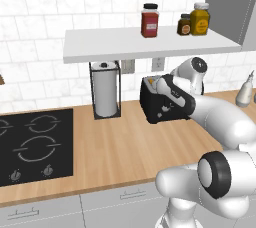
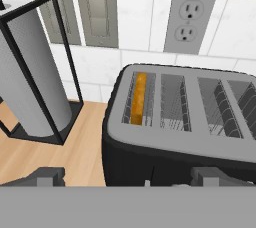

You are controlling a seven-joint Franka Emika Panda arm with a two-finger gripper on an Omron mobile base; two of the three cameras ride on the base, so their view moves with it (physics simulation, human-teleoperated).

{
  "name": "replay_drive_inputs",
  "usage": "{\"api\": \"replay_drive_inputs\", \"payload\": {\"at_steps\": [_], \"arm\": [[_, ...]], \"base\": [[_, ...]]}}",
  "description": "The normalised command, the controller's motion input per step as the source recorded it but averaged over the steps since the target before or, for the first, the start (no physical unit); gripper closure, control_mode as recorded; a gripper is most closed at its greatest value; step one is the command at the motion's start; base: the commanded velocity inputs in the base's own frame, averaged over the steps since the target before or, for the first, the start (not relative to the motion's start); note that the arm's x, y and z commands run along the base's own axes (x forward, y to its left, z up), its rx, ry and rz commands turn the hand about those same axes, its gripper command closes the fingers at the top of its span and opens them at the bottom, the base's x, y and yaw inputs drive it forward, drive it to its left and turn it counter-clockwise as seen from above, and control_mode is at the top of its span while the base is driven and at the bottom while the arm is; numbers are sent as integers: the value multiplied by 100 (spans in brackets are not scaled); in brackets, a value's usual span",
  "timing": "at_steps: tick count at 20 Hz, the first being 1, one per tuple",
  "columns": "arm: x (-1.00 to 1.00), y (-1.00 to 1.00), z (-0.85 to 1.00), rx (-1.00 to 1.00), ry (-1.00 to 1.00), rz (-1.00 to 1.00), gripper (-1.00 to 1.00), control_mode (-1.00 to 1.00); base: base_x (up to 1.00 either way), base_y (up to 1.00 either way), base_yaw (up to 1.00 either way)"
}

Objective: Start the toaster. Once the lever pops up, take the bread to the plate on the dining counter.

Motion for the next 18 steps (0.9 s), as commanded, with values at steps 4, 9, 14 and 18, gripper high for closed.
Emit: {"api": "replay_drive_inputs", "payload": {"at_steps": [4,9,14,18], "arm": [[0,0,0,0,0,0,-100,-100],[0,0,0,0,0,0,-100,-100],[0,0,0,0,0,0,-100,-100],[0,0,0,0,0,0,-100,-100]], "base": [[0,0,0],[0,0,0],[0,0,0],[0,0,0]]}}
